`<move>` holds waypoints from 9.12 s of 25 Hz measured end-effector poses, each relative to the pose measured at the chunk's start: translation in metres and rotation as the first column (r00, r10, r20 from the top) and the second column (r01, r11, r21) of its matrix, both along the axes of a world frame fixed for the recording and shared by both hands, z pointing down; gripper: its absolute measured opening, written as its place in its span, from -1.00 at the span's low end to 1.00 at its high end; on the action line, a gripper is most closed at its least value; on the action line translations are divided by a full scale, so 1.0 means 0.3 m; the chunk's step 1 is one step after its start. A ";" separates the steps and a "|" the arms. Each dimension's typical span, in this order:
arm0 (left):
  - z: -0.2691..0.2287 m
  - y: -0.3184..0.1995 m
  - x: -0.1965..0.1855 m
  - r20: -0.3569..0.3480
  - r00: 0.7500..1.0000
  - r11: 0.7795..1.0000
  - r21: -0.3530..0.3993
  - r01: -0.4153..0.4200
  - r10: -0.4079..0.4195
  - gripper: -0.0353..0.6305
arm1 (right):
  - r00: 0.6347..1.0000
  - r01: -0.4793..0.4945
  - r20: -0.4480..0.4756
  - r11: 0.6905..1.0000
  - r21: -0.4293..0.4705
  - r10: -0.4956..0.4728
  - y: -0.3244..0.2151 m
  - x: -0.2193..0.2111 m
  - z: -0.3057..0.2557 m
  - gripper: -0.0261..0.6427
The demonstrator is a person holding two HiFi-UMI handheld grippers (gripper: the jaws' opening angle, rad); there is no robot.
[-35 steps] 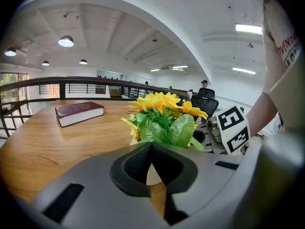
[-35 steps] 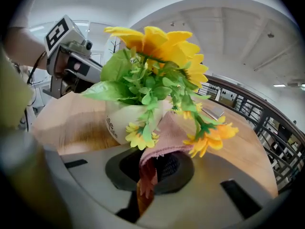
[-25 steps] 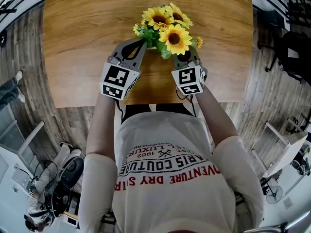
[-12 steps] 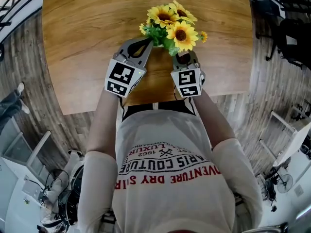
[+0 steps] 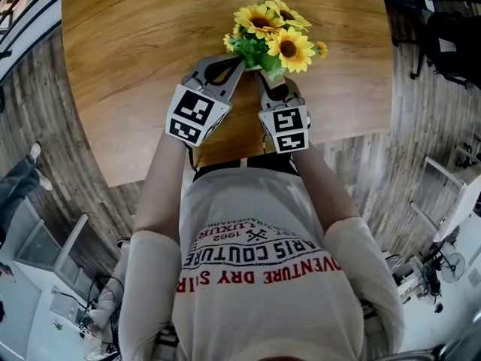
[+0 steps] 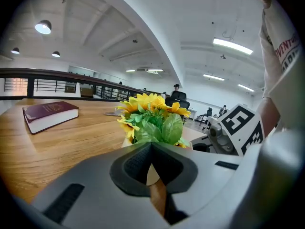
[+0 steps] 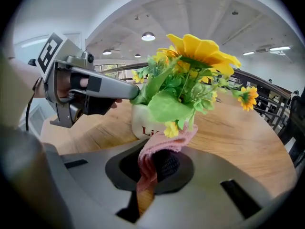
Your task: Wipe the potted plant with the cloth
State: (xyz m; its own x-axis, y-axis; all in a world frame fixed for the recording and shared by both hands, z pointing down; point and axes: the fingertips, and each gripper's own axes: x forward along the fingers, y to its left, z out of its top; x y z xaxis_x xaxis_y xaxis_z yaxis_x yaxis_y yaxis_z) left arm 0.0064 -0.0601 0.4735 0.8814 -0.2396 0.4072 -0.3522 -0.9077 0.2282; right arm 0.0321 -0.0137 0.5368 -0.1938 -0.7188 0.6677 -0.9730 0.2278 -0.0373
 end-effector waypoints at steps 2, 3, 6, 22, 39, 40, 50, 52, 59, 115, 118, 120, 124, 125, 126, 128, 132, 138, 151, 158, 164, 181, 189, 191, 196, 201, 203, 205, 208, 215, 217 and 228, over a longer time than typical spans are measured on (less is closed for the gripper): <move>0.001 0.002 0.001 -0.005 1.000 1.000 0.000 -0.015 0.015 -0.85 | 1.000 -0.008 0.001 1.000 0.005 0.008 0.002 -0.011 0.004 -0.81; 0.002 0.003 0.001 -0.006 1.000 1.000 0.000 -0.022 0.022 -0.85 | 1.000 -0.009 0.002 1.000 0.003 0.009 0.004 -0.019 0.004 -0.81; 0.002 0.007 0.000 -0.014 0.999 0.999 0.003 -0.043 0.043 -0.85 | 1.000 -0.006 0.020 1.000 0.012 0.005 -0.003 -0.074 -0.027 -0.81; 0.012 0.016 -0.032 -0.033 0.998 0.997 -0.041 -0.057 0.056 -0.85 | 0.991 0.064 0.113 0.996 0.055 -0.070 0.083 -0.156 -0.106 -0.81; -0.006 0.007 0.015 0.016 0.986 0.986 0.023 0.168 -0.168 -0.85 | 0.996 -0.088 -0.007 0.989 -0.119 0.088 0.109 0.458 -0.034 -0.81; -0.003 0.006 0.016 0.018 0.983 0.983 0.017 0.184 -0.185 -0.84 | 0.996 -0.088 -0.009 0.988 -0.127 0.087 0.092 0.496 -0.028 -0.81; 0.016 0.004 0.013 0.077 0.942 0.945 -0.009 0.328 -0.326 -0.85 | 0.999 -0.037 -0.037 0.987 -0.155 0.032 -0.214 0.770 -0.019 -0.81; 0.015 0.002 0.014 0.082 0.936 0.939 -0.004 0.345 -0.344 -0.85 | 0.999 0.033 -0.028 0.986 -0.164 -0.039 -0.272 0.754 -0.014 -0.81; 0.015 -0.003 0.014 0.111 0.916 0.923 0.036 0.383 -0.385 -0.85 | 0.944 0.331 0.091 0.912 -0.243 -0.319 -0.390 0.576 0.030 -0.81; -0.004 -0.034 0.025 -0.050 0.883 0.882 -0.109 0.459 -0.466 -0.85 | 0.033 0.981 0.282 -0.022 -0.191 -0.959 -0.382 -0.025 -0.062 -0.82; -0.003 -0.026 0.014 -0.043 0.884 0.882 -0.103 0.459 -0.465 -0.85 | 0.091 0.982 0.259 0.043 -0.183 -0.962 -0.396 -0.026 -0.060 -0.82; 0.001 -0.025 0.009 -0.032 0.888 0.887 -0.090 0.454 -0.458 -0.85 | 0.134 0.973 0.230 0.084 -0.213 -0.964 -0.411 0.004 -0.043 -0.81; 0.005 -0.026 0.004 -0.008 0.890 0.888 -0.077 0.453 -0.455 -0.85 | 0.204 0.946 0.180 0.147 -0.290 -0.962 -0.420 0.105 -0.014 -0.81; 0.004 -0.026 0.003 -0.003 0.890 0.887 -0.076 0.455 -0.456 -0.85 | 0.222 0.939 0.169 0.164 -0.304 -0.960 -0.421 0.132 -0.012 -0.81; 0.002 -0.026 0.002 0.002 0.890 0.888 -0.072 0.455 -0.456 -0.85 | 0.242 0.931 0.159 0.182 -0.316 -0.957 -0.420 0.157 -0.012 -0.82; -0.012 -0.024 0.002 0.008 0.892 0.891 -0.051 0.452 -0.452 -0.85 | 0.281 0.916 0.143 0.220 -0.334 -0.949 -0.417 0.207 -0.014 -0.81; -0.065 -0.015 0.003 -0.001 0.888 0.888 -0.007 0.460 -0.460 -0.84 | 0.353 0.885 0.116 0.292 -0.362 -0.928 -0.392 0.309 -0.026 -0.81; -0.175 -0.015 0.009 -0.040 0.871 0.868 0.078 0.491 -0.489 -0.85 | 0.513 0.812 0.037 0.470 -0.346 -0.858 -0.366 0.445 -0.085 -0.81; -0.378 0.031 -0.037 -0.078 0.850 0.816 0.247 0.523 -0.522 -0.84 | 0.761 0.647 -0.045 0.762 -0.029 -0.647 -0.320 0.397 -0.469 -0.81; -0.418 0.035 -0.238 -0.103 0.858 0.818 0.264 0.512 -0.503 -0.85 | 0.795 0.606 -0.042 0.793 0.059 -0.605 -0.250 0.116 -0.601 -0.81; -0.441 0.022 -0.415 -0.102 0.870 0.836 0.243 0.493 -0.483 -0.84 | 0.784 0.620 -0.004 0.783 0.048 -0.620 -0.195 -0.138 -0.586 -0.81; -0.226 0.035 -0.708 -0.019 0.928 0.918 0.135 0.372 -0.373 -0.85 | 0.979 0.198 -0.026 0.969 -0.147 -0.204 -0.165 -0.296 -0.121 -0.81; -0.170 0.048 -0.722 0.003 0.949 0.943 0.117 0.312 -0.315 -0.84 | 0.981 -0.171 0.075 0.978 -0.116 0.180 -0.205 -0.231 -0.079 -0.81; -0.169 0.045 -0.717 0.001 0.951 0.945 0.113 0.306 -0.308 -0.84 | 0.962 -0.233 0.114 0.965 -0.119 0.247 -0.200 -0.217 -0.082 -0.81; -0.155 0.041 -0.708 0.006 0.957 0.951 0.109 0.289 -0.291 -0.84 | 0.889 -0.354 0.239 0.918 -0.181 0.390 -0.166 -0.194 -0.052 -0.81; -0.150 0.037 -0.685 0.010 0.962 0.957 0.100 0.272 -0.275 -0.84 | 0.807 -0.444 0.312 0.864 -0.239 0.501 -0.134 -0.145 -0.041 -0.81; -0.142 0.040 -0.679 0.010 0.964 0.960 0.098 0.263 -0.266 -0.84 | 0.801 -0.453 0.311 0.857 -0.245 0.512 -0.122 -0.138 -0.028 -0.81; -0.134 0.047 -0.675 0.010 0.966 0.962 0.094 0.255 -0.257 -0.84 | 0.798 -0.460 0.304 0.852 -0.249 0.520 -0.104 -0.129 -0.016 -0.81; -0.132 0.058 -0.668 0.009 0.968 0.965 0.090 0.247 -0.249 -0.84 | 0.796 -0.472 0.290 0.845 -0.252 0.531 -0.074 -0.104 -0.007 -0.81; -0.130 0.075 -0.642 0.006 0.972 0.968 0.084 0.235 -0.237 -0.84 | 0.834 -0.458 0.228 0.861 -0.223 0.503 -0.005 -0.042 -0.007 -0.81; -0.125 0.082 -0.625 0.005 0.973 0.971 0.079 0.228 -0.229 -0.84 | 0.831 -0.461 0.225 0.857 -0.230 0.508 0.023 -0.023 0.001 -0.81; -0.103 0.093 -0.423 -0.053 0.984 0.984 0.041 0.173 -0.171 -0.80 | 0.880 -0.438 0.091 0.871 -0.222 0.466 0.152 0.189 0.011 -0.81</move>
